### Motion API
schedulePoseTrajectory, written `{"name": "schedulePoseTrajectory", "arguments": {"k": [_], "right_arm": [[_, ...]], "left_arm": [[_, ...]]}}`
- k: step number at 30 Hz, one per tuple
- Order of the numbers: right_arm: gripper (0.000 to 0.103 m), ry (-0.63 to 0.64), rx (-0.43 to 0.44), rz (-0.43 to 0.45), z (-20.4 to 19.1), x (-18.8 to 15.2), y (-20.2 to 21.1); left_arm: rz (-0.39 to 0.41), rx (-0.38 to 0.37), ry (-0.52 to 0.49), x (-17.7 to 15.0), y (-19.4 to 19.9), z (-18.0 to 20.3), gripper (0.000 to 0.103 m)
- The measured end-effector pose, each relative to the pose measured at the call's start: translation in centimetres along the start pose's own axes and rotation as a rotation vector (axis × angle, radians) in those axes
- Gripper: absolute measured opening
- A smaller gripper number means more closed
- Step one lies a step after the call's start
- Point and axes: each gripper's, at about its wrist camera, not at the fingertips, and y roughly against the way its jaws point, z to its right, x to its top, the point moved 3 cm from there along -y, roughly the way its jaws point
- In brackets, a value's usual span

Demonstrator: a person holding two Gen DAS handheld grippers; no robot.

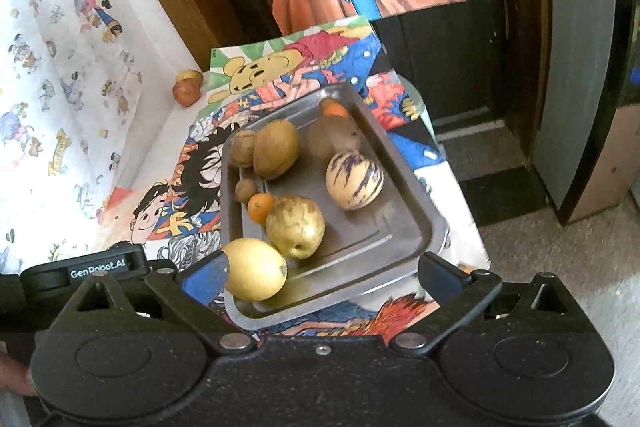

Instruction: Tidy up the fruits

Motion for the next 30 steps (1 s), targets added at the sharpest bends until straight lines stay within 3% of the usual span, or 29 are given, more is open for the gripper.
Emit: {"name": "schedulePoseTrajectory", "arguments": {"k": [7, 13, 18, 30], "right_arm": [[0.102, 0.093, 0.014, 0.010, 0.2, 1.1, -0.5], [0.102, 0.177, 0.041, 0.017, 1.0, 1.2, -0.6], [0.102, 0.241, 0.075, 0.000, 1.5, 2.5, -0.7], [0.102, 0.377, 0.173, -0.001, 2.1, 5.7, -1.5]], "left_arm": [[0.021, 0.014, 0.033, -0.6, 1.4, -0.4, 0.102], [0.053, 0.073, 0.025, -1.4, 1.9, -0.2, 0.102], [0.034, 0.067, 0.097, -2.8, 1.7, 0.3, 0.102], [0.121, 0.144, 0.182, -3.3, 3.7, 2.0, 0.102]]}}
